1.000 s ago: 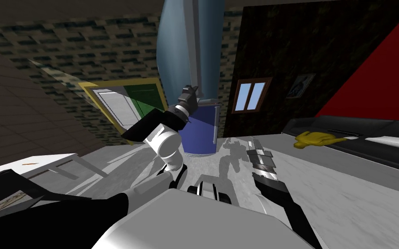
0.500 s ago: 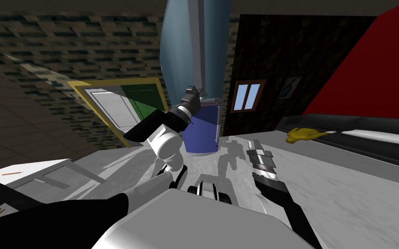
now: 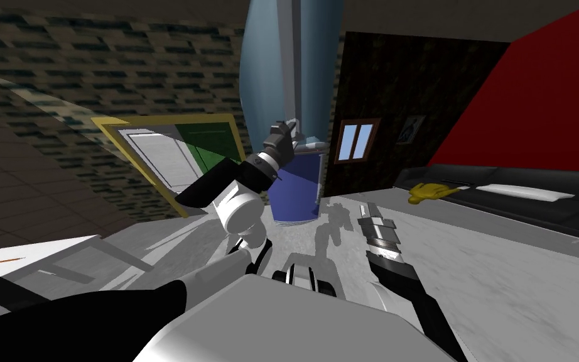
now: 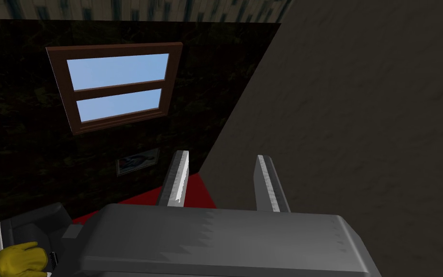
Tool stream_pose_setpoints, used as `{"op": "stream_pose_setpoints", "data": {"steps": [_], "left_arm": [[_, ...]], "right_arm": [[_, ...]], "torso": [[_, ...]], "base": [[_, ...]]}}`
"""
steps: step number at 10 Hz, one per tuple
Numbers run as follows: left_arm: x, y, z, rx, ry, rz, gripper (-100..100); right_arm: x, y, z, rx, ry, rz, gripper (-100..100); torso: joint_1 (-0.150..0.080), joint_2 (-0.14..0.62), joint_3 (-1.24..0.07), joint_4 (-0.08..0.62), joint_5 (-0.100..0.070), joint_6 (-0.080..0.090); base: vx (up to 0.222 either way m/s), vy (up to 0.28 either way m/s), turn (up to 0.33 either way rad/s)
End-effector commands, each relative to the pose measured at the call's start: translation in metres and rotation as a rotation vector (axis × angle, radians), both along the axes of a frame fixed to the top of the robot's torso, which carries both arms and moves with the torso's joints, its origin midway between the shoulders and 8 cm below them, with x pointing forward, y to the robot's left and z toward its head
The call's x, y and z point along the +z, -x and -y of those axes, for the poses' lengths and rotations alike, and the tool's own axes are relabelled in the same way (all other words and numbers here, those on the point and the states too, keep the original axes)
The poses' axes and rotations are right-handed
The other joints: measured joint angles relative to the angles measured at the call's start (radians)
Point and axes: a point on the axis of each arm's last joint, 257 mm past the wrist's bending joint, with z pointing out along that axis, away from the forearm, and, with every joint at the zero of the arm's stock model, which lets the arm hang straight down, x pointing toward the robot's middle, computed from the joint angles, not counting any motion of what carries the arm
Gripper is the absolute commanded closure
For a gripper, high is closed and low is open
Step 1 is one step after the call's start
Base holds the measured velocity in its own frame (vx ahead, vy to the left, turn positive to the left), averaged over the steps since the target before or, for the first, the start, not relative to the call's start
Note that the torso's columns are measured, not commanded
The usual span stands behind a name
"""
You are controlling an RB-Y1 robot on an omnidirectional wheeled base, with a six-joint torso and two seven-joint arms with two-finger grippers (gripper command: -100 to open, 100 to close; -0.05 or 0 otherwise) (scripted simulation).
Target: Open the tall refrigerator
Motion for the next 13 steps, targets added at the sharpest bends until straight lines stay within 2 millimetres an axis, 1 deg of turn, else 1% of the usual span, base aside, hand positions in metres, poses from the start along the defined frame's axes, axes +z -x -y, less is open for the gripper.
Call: {"op": "stream_pose_setpoints", "data": {"steps": [1, 2, 3, 4, 5, 6, 7, 8, 9, 10, 11, 12, 13], "left_arm": [[0.01, 0.01, 0.0, -0.02, 0.022, 0.037, 100], [0.011, 0.015, 0.004, -0.043, 0.025, 0.041, 100], [0.011, 0.015, 0.004, -0.043, 0.025, 0.041, 100], [0.012, 0.019, 0.008, -0.065, 0.028, 0.045, 100], [0.005, -0.002, 0.01, -0.046, -0.003, 0.016, -100], [0.003, -0.006, 0.011, -0.045, -0.005, 0.008, -100], [0.012, -0.013, 0.007, -0.028, -0.011, 0.029, -100], [0.007, -0.022, 0.008, -0.024, -0.016, 0.007, -100], [0.018, -0.028, 0.003, -0.007, -0.019, 0.033, -100], [0.012, -0.039, 0.005, -0.003, -0.024, 0.007, -100], [0.023, -0.044, -0.001, 0.014, -0.025, 0.033, -100], [0.018, -0.054, 0.0, 0.018, -0.029, 0.01, -100], [0.029, -0.058, -0.007, 0.035, -0.028, 0.037, -100]], "right_arm": [[0.0, 0.0, 0.0, 0.0, 0.0, 0.0, 0], [0.0, 0.0, 0.0, 0.0, 0.0, 0.0, 0], [0.0, 0.0, 0.0, 0.0, 0.0, 0.0, 0], [0.0, 0.0, 0.0, 0.0, 0.0, 0.0, 0], [0.0, 0.0, 0.0, 0.0, 0.0, 0.0, 0], [0.0, 0.0, 0.0, 0.0, 0.0, 0.0, 0], [0.0, 0.0, 0.0, 0.0, 0.0, 0.0, 0], [0.0, 0.0, 0.0, 0.0, -0.001, 0.0, 0], [0.0, 0.0, 0.0, 0.0, -0.001, 0.0, 0], [0.0, 0.0, 0.0, 0.0, -0.001, 0.0, 0], [0.0, 0.0, 0.0, 0.0, -0.001, 0.0, 0], [0.0, 0.0, 0.0, 0.0, -0.001, 0.0, 0], [0.0, 0.0, 0.0, 0.0, 0.0, 0.0, 0]], "torso": [[0.0, -0.002, -0.002, -0.001, 0.001, -0.001], [0.002, 0.0, -0.002, -0.001, 0.002, -0.001], [0.001, 0.004, 0.002, 0.0, 0.002, -0.001], [-0.002, 0.001, 0.001, 0.001, 0.001, -0.001], [-0.001, -0.001, -0.001, -0.001, 0.0, 0.0], [-0.014, -0.004, 0.0, -0.006, -0.004, 0.003], [-0.027, -0.005, 0.002, -0.009, -0.01, 0.004], [-0.028, -0.002, 0.004, -0.008, -0.011, 0.006], [-0.026, -0.002, 0.004, -0.008, -0.011, 0.007], [-0.02, 0.001, 0.006, -0.008, -0.009, 0.006], [-0.017, 0.002, 0.008, -0.007, -0.007, 0.005], [-0.016, 0.004, 0.009, -0.007, -0.007, 0.005], [-0.016, 0.003, 0.009, -0.007, -0.007, 0.004]], "base": [[-0.107, 0.226, -0.084], [-0.188, 0.251, -0.142], [-0.128, 0.217, -0.059], [-0.088, 0.275, -0.064], [-0.112, 0.135, -0.201], [-0.076, -0.02, -0.054], [-0.074, -0.043, -0.103], [-0.069, -0.022, -0.071], [-0.087, -0.007, -0.158], [-0.068, -0.006, -0.081], [-0.086, 0.001, -0.167], [-0.079, 0.01, -0.069], [-0.083, -0.001, -0.13]]}}
